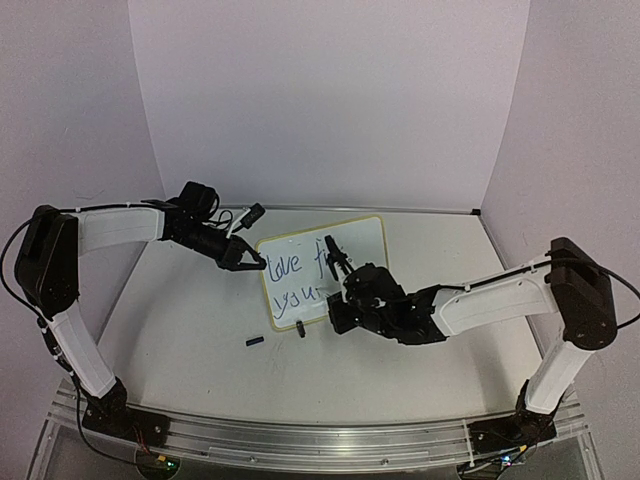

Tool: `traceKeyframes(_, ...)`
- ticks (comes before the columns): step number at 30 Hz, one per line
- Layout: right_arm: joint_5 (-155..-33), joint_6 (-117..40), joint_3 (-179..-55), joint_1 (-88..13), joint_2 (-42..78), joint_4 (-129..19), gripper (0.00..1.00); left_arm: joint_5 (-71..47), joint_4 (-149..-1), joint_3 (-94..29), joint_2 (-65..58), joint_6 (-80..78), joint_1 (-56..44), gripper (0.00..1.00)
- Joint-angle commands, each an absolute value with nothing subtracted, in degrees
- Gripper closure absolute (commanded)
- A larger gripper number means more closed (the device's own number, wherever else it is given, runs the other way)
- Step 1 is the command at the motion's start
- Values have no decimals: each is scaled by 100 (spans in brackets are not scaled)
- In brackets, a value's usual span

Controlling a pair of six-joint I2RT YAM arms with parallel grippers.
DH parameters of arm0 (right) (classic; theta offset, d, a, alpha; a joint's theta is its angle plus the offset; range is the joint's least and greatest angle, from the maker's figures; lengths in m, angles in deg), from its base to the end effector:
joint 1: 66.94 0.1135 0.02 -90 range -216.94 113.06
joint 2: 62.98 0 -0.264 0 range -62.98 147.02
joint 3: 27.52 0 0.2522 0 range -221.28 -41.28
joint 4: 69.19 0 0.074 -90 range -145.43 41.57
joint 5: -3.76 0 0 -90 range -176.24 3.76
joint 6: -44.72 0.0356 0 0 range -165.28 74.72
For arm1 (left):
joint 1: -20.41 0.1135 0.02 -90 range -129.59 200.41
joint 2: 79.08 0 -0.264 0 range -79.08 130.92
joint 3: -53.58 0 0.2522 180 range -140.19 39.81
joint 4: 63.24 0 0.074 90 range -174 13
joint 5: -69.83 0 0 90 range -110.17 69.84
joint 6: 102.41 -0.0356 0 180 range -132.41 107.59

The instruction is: Write a sentence on the whiteboard

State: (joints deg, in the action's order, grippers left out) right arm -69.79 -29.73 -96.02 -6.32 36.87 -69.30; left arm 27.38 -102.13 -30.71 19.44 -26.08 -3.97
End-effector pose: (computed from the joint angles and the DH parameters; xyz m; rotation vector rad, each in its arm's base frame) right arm 0.1918 0.3201 0.1863 -0.6543 2.0278 0.4959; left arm 0.3192 -0.1735 0.2342 1.0973 2.1187 -1.1089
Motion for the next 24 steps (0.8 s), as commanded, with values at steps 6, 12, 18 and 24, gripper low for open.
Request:
traceKeyframes(6,-6695,-3057,-9807,-637,3683,-6815,100,2234,-10407,-3226,1870,-2902,-437,100)
traceKeyframes(12,-6524,-2995,-9794,-639,3683,-6768,100,2220,-10419,-3226,1868,-2907,-449,100)
traceKeyframes(18,-6543,-2977,-9771,-644,3656,-6760,100,2207,-10425,-3226,1860,-2912,-455,100)
traceKeyframes(24,-6744,-3072,-9623,-642,3356,-6903,100,2189,-10434,-3226,1857,-2927,-465,100)
